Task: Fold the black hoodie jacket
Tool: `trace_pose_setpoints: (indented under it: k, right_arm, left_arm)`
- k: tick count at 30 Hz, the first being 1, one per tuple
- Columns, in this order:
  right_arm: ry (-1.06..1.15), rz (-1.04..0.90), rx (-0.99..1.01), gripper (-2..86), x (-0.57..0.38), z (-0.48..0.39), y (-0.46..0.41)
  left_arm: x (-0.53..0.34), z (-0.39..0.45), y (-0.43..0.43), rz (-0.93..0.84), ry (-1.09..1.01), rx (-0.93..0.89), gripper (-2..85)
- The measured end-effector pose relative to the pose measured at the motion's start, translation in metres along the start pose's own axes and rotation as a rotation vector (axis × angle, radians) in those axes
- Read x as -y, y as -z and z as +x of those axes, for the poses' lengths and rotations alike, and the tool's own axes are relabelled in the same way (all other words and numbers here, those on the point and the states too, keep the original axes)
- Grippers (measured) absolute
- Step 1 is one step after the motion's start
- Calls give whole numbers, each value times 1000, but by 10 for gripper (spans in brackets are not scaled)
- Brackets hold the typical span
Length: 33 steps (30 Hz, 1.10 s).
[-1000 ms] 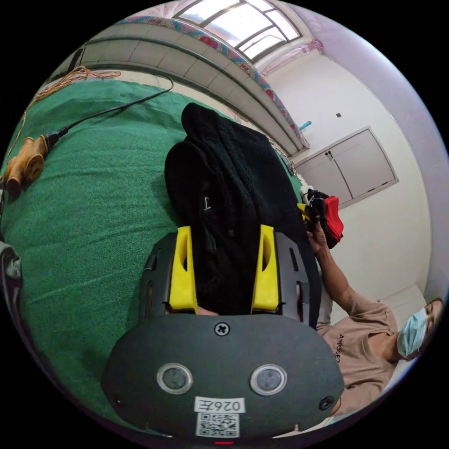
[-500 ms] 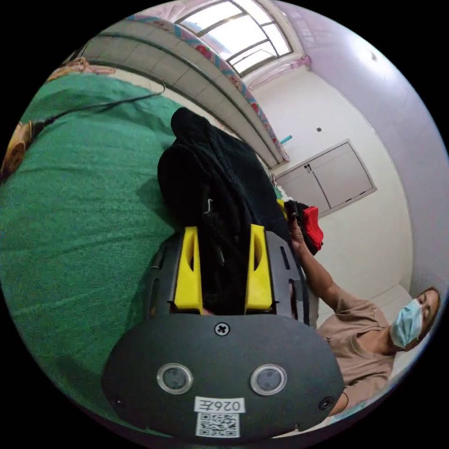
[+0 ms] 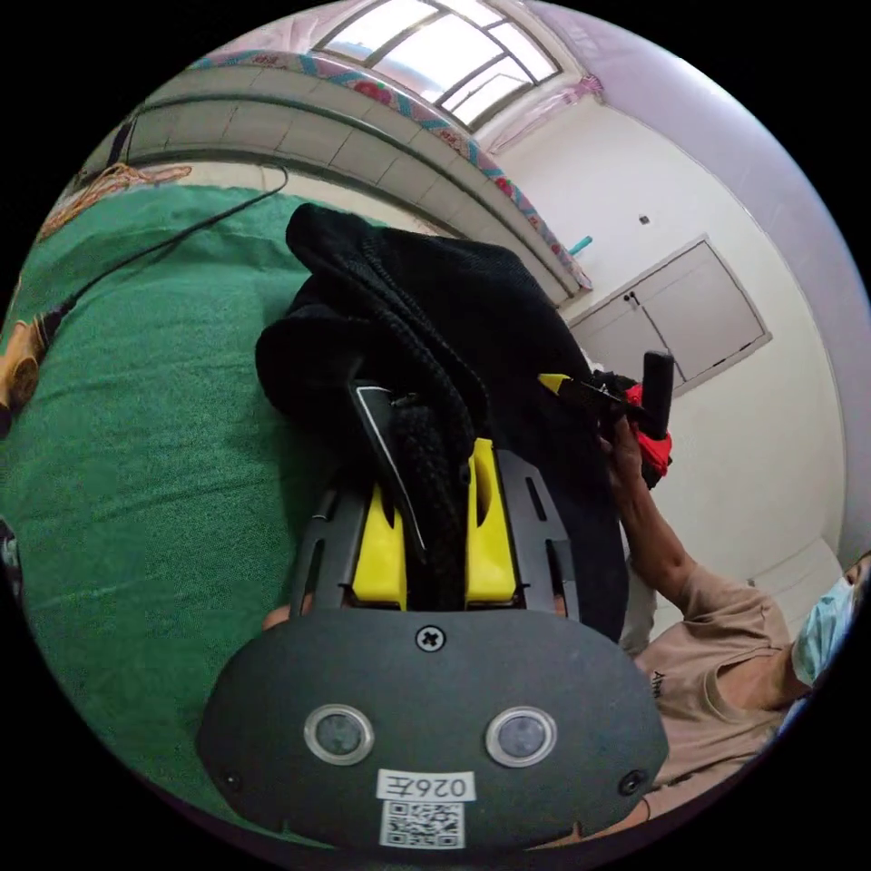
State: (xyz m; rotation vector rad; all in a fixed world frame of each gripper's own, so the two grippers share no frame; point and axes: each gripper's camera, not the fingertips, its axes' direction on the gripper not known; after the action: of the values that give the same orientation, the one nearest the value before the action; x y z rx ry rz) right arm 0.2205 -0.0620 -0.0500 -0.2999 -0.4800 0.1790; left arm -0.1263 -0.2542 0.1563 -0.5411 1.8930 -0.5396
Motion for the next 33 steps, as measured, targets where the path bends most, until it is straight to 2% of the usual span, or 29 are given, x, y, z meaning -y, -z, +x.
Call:
trace_pose_setpoints:
  k: [5, 11, 17, 21, 27, 29, 31, 33]
  right_arm:
    - [150, 154, -120, 53, -18, -90, 90]
    - [256, 402, -230, 52, -60, -168, 248]
    - [317, 483, -489, 53, -101, -202, 420]
    - [328, 383, -705, 54, -112, -196, 503]
    - [226, -6, -1086, 61, -86, -115, 564]
    - [40, -145, -1144, 79, -74, -25, 567]
    - [-118, -233, -1192, 92, -83, 46, 551]
    - [-200, -291, -1221, 89, -105, 89, 526]
  left_arm:
    - [-42, 54, 23, 164, -98, -27, 96]
    - [-95, 184, 47, 386, -334, -39, 96]
    - [-104, 314, 2, 460, -488, -263, 98]
    - [-95, 395, -85, 432, -519, -464, 99]
    - [-64, 502, -286, 276, -390, -666, 104]
    - [-53, 523, -370, 159, -373, -615, 107]
    - [-55, 511, -474, -196, -217, -511, 92]
    - [-70, 486, -502, -220, -192, -449, 67]
